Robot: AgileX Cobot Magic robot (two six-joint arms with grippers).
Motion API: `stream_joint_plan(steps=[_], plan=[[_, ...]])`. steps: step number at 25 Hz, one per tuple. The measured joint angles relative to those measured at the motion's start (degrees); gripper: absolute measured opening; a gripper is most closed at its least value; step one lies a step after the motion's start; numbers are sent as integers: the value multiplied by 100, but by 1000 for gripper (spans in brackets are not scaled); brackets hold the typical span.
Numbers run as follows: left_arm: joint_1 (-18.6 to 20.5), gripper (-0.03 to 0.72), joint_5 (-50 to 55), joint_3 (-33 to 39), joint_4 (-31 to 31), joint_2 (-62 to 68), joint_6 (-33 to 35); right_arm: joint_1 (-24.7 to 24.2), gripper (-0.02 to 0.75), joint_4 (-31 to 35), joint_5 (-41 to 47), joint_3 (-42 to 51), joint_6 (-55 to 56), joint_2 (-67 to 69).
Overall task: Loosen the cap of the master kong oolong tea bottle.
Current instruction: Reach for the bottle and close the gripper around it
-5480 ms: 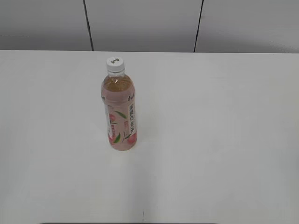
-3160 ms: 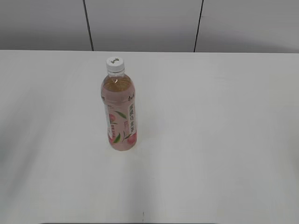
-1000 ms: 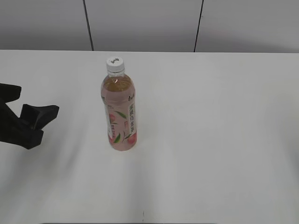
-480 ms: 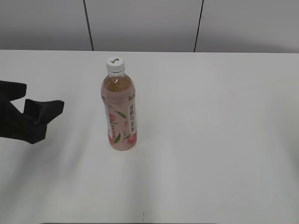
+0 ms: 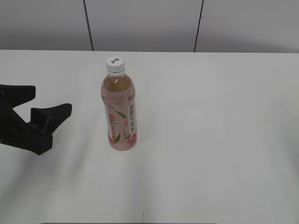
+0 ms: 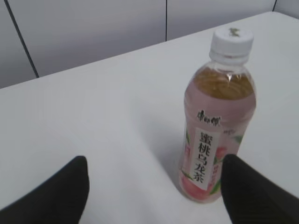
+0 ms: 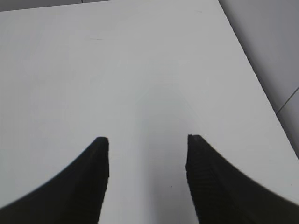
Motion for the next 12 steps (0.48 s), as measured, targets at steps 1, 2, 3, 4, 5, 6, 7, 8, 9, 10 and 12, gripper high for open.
stream_joint_plan(steps=[1, 2, 3, 4, 5, 6, 7, 8, 9, 10, 12], plan=[[0, 529, -82, 34, 131, 77, -15, 0, 407, 0, 0, 0, 0, 0], [0, 529, -157, 47, 236, 158, -29, 0, 407, 0, 0, 0, 0, 0], [0, 529, -306, 54, 403, 230, -35, 0, 407, 0, 0, 0, 0, 0], [0, 529, -464, 53, 583, 319, -41, 0, 407, 0, 0, 0, 0, 0], [0, 529, -628, 53, 742, 409, -47, 0, 407, 0, 0, 0, 0, 0], [0, 529, -745, 53, 837, 508, -47, 0, 407, 0, 0, 0, 0, 0], [0, 529, -870, 53, 909, 593, -59, 0, 407, 0, 0, 0, 0, 0], [0, 529, -973, 53, 939, 699, -70, 0, 407, 0, 0, 0, 0, 0], [0, 529, -1079, 53, 953, 815, -77, 0, 407, 0, 0, 0, 0, 0], [0, 529, -1176, 53, 972, 918, -83, 0, 407, 0, 0, 0, 0, 0], [0, 529, -1428, 60, 1042, 1169, -96, 0, 407, 0, 0, 0, -5, 0]])
